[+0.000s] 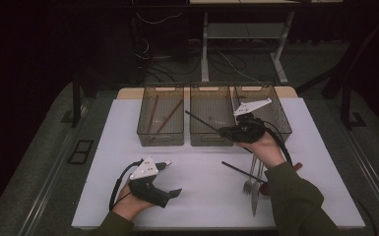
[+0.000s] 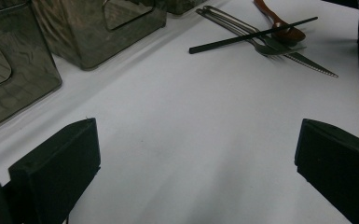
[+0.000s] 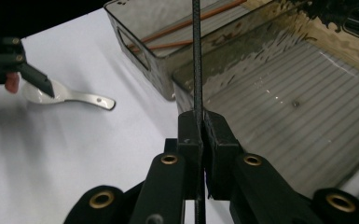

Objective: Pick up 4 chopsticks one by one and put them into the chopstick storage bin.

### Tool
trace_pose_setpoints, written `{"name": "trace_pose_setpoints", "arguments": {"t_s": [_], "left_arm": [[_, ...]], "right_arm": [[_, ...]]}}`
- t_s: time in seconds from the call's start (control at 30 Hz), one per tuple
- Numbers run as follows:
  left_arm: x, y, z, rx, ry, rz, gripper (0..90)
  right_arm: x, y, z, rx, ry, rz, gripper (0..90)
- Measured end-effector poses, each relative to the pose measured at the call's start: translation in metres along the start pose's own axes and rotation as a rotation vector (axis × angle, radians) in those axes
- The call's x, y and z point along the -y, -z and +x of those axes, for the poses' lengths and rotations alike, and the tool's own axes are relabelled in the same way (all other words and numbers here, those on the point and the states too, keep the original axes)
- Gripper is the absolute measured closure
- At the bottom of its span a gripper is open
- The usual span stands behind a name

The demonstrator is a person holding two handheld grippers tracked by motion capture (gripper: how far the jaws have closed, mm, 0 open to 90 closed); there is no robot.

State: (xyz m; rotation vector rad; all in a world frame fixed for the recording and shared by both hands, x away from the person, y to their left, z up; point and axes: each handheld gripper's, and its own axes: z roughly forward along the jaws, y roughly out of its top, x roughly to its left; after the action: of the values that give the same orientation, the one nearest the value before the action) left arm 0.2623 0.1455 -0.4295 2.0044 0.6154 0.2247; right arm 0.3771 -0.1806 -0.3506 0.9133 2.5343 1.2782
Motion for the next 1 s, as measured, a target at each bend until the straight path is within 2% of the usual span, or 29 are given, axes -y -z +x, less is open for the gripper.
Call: {"name": "trace_pose_setpoints", "arguments": {"t_s": [0.57,1.0], "left_arm": [[-0.001,-0.001,-0.001,0.001,0.001,-0.005,0.0],[0.000,0.002,0.000,-0.003,-0.013,0.005,0.0]], "right_arm": [[-0.053,-0.045,0.002,0.026,-0.005,0.057,85.3],[-0.080,-0.090,0.004,0.028,-0.023,0.103,85.2]]}}
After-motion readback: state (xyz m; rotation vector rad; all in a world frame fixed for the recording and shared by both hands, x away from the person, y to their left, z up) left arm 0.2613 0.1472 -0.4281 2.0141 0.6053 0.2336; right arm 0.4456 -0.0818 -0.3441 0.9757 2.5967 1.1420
